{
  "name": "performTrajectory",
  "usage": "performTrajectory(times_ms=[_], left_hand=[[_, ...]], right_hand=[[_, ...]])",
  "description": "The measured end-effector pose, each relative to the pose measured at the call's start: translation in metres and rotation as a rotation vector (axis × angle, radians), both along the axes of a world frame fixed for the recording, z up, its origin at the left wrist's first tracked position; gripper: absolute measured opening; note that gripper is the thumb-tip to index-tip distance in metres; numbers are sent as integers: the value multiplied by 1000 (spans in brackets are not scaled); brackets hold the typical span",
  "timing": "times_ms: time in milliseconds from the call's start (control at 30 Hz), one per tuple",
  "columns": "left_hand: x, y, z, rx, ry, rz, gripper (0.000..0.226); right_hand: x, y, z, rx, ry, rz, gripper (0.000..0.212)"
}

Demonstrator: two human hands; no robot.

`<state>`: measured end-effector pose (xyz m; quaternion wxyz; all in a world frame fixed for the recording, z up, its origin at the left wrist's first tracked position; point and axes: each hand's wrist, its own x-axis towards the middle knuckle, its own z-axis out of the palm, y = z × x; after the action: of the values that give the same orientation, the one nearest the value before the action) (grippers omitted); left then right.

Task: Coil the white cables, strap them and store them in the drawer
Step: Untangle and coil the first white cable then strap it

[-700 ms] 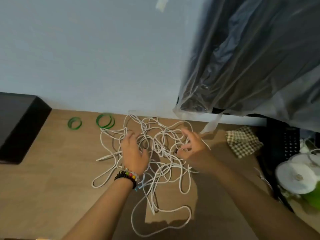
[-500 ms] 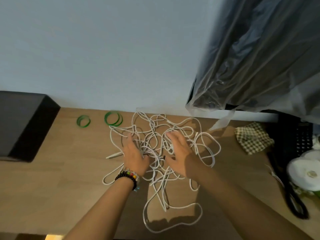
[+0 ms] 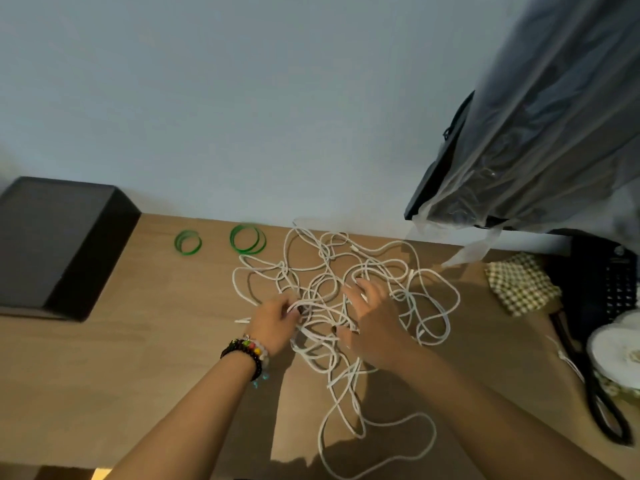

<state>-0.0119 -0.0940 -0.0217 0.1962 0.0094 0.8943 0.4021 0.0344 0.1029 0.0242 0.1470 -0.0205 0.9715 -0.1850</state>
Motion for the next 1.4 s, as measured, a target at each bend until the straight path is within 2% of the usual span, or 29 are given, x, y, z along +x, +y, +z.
performTrajectory(times_ms=[133,267,367,467,600,700,800,867,967,1033,1100,1200,1300,1333,1400], left_hand=[[-13,9,51,351,35,81,21],[-29,20,106,586,76,125,26],[-35,29,139,666,104,99,27],[-36,35,160,717,139,57,27],[-46,29,170,737,175,237,27],[-52,22,160,563,144,371,17],[-41,22,139,195,150,380,54],[-21,30,128,62,220,319,74],[16,47,108,-8,365,188,100],[37,59,92,10,418,62,113],[56,71,78,56,378,-54,121],[81,80,50,18,186,-134,130],[94,80,23,-69,-32,-170,130],[95,77,17,-158,-49,-223,122],[97,66,9,-398,9,-428,82]], right_hand=[[-7,-10,7,-145,71,-25,62],[-23,-11,19,-424,-90,-216,49],[-29,-10,26,-578,-171,-147,45],[-32,-6,32,-651,-176,-171,16],[-39,7,48,-626,-34,-230,28],[-46,15,81,-644,132,-304,27],[-52,18,118,-655,248,-252,25],[-56,18,139,-667,305,-208,24],[-60,13,164,-669,369,-132,25],[-59,8,178,-673,394,-77,29],[-53,1,191,-699,415,-29,34],[-39,-8,209,-739,460,19,34],[-19,-10,219,-725,495,35,34],[-12,-9,220,-694,501,42,33],[2,-5,217,-620,487,32,33]])
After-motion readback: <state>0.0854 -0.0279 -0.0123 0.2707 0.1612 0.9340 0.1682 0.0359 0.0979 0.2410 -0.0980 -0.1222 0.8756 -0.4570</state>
